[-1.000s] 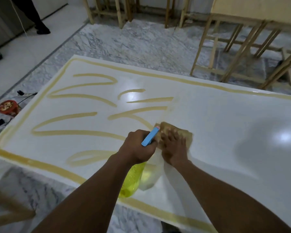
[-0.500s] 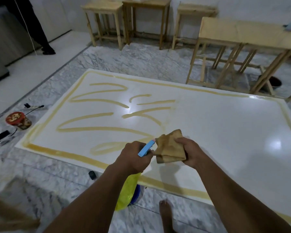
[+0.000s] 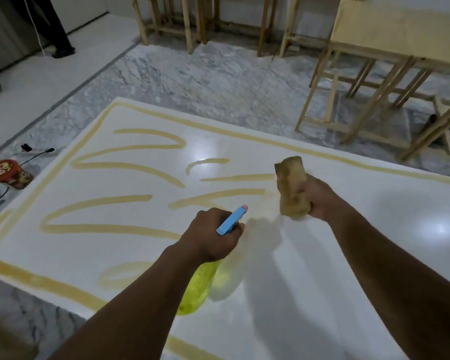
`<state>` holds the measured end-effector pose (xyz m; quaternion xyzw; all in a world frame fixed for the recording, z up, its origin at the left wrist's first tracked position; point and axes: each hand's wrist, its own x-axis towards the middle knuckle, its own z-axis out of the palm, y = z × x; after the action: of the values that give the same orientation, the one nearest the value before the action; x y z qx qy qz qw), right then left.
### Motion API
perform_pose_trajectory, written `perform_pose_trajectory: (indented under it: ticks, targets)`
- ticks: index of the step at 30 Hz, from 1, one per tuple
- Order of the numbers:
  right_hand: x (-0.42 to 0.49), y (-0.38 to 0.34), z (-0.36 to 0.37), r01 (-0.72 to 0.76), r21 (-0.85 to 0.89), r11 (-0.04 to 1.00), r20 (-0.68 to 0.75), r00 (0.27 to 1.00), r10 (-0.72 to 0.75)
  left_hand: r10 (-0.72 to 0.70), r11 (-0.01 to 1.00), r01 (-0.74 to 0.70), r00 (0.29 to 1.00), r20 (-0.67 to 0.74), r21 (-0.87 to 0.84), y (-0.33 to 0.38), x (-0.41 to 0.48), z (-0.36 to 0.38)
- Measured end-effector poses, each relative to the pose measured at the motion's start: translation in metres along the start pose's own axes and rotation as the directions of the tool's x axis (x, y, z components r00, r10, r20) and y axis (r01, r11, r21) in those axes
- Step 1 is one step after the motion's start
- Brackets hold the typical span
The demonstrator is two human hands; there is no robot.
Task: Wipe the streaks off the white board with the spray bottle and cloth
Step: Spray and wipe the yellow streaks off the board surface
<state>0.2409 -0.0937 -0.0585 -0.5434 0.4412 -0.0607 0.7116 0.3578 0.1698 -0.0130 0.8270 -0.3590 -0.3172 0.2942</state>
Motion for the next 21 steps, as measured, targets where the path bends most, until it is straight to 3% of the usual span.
perform_pose_trajectory:
  ticks: [2,4,8,11,15,21]
  targets:
    - [0.039,-0.033,-0.019,0.073,-0.412,0.908,-0.177,0.971,-0.158,0.015,1.000,-0.014,1.000,-0.010,0.009,0.004,0.012,-0.004]
    - [0.087,-0.051,-0.029,0.076,-0.673,0.736,-0.200,0.939,-0.280,0.003,1.000,-0.003,1.000,-0.027,0.025,-0.002,0.027,-0.004]
    - [0.152,-0.020,-0.016,0.096,-0.888,0.449,-0.009,0.974,-0.226,-0.067,0.998,0.067,0.997,-0.037,0.018,-0.024,0.036,-0.004]
    - [0.164,0.030,0.003,0.077,-0.977,0.201,0.003,0.939,-0.344,-0.104,0.995,0.105,0.994,-0.036,0.005,-0.036,0.030,-0.007]
    - [0.130,0.077,0.037,0.147,-0.977,0.155,0.078,0.919,-0.386,-0.183,0.983,0.182,0.983,-0.030,-0.036,-0.054,0.020,-0.012]
    - [0.020,0.156,0.112,0.312,-0.936,0.165,0.225,0.888,-0.402,-0.159,0.987,0.158,0.985,-0.068,-0.020,-0.062,-0.027,-0.026]
